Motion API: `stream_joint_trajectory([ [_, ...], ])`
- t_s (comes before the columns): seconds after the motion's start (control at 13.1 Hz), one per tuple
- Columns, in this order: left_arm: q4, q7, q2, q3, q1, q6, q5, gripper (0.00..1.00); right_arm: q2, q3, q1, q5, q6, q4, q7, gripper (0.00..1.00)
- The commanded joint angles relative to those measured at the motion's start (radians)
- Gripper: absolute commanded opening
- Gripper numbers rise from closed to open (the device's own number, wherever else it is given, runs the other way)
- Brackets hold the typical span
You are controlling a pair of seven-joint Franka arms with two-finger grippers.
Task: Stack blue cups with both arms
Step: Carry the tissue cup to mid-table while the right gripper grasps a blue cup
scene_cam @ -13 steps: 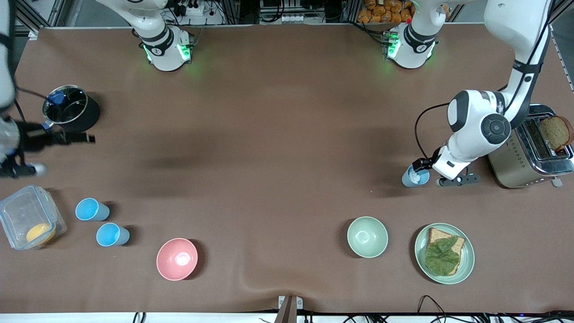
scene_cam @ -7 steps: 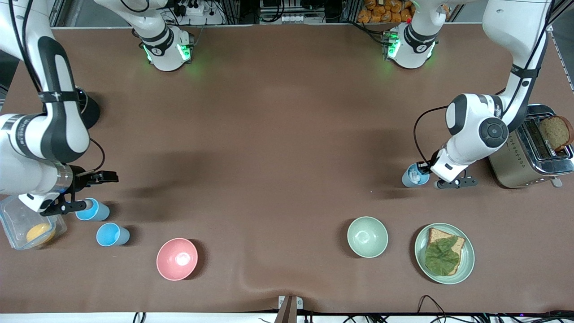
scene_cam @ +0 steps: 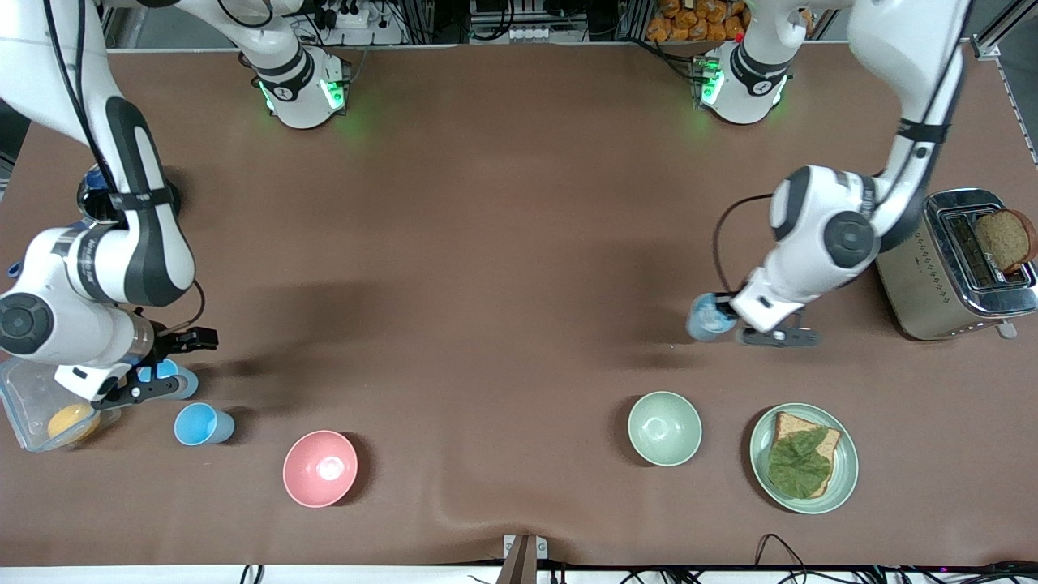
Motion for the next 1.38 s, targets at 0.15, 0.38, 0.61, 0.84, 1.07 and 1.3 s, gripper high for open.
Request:
stream_joint_trajectory([
  [0.15,0.158,-0.343,0.11,-0.094,-0.198,-0.023,-0.022,0.0,0.056,0.006,-0.043,-0.032,0.079,0.01,-0.04,1.0],
  [0.38,0.302,-0.627,0.238,-0.087,-0.353,-0.024,-0.002,0.0,0.093,0.006,-0.064,-0.03,0.143,0.011,-0.082,1.0],
  [0.61,0.381,-0.715,0.331,-0.084,-0.431,-0.023,0.016,0.0,0.109,0.007,-0.086,-0.024,0.18,0.011,-0.172,0.42],
  [0.84,0.391,-0.754,0.351,-0.083,-0.471,-0.024,0.018,0.2,0.109,0.007,-0.095,-0.018,0.177,0.007,-0.247,0.0],
  [1.07,0.393,-0.784,0.337,-0.083,-0.462,-0.024,0.026,1.0,0.106,0.007,-0.092,-0.018,0.165,0.007,-0.254,0.0],
  [1.3,0.393,-0.851,0.241,-0.083,-0.456,-0.032,0.024,1.0,0.09,0.012,-0.083,-0.017,0.119,0.011,-0.249,0.0],
])
